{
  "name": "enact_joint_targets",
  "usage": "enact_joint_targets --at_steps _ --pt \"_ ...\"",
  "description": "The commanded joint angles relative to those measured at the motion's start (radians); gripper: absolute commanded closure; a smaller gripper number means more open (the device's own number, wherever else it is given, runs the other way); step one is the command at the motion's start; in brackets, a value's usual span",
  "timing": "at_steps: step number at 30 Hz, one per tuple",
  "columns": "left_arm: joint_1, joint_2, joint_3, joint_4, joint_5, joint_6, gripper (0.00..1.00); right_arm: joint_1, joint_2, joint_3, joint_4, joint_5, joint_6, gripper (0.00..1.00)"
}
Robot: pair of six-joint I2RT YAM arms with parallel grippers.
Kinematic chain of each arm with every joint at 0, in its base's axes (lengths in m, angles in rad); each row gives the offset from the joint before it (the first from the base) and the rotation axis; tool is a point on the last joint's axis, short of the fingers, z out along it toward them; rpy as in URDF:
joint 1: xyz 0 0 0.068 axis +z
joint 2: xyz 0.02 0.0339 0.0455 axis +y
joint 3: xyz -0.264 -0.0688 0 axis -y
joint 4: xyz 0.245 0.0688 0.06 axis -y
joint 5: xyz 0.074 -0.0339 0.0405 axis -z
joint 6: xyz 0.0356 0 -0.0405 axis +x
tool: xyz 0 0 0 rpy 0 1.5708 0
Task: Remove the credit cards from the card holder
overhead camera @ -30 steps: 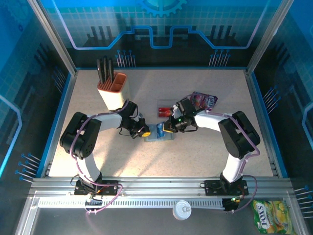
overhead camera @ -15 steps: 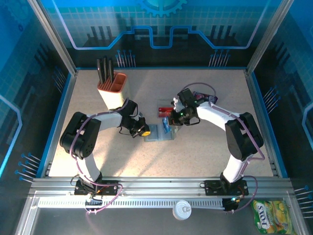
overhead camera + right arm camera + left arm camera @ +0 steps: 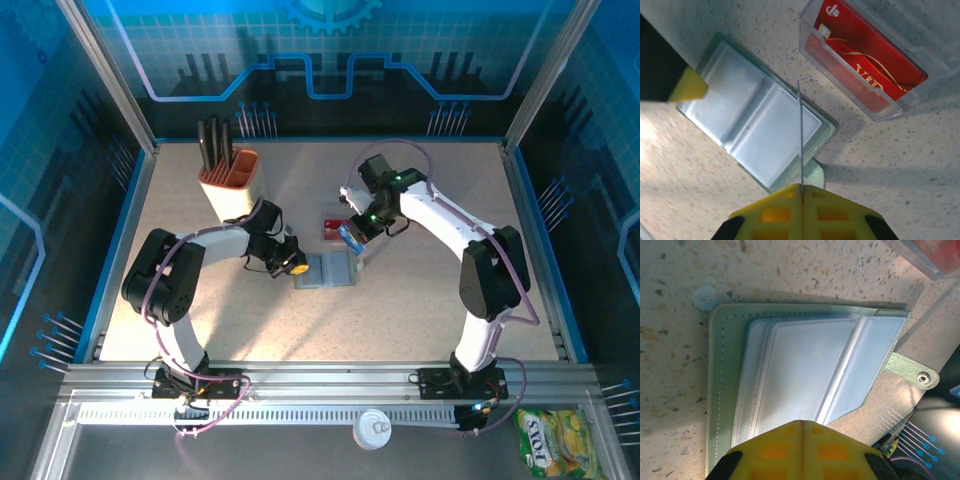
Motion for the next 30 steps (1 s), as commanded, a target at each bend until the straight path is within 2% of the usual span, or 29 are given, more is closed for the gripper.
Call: enact_joint_targets --at_steps 1,8,23,30 --pt "0.010 -0.032 0.029 -0.046 0.000 0.018 1.00 0.001 0.047 0.069 -0.126 0.032 -0.264 1.00" --pt "0.014 -0.061 0.037 -0.075 -0.018 0.024 1.00 0.001 0.129 0.217 -0.190 0.017 -0.561 1.00" --pt "0.018 -0.117 0.009 -0.096 -0.046 0.009 1.00 -0.044 0.479 0.807 -0.431 -0.003 -0.703 1.00" --pt "0.019 -0.126 0.013 -0.107 -0.051 0.003 1.00 -0.062 0.556 0.898 -0.410 -0.008 -0.710 1.00"
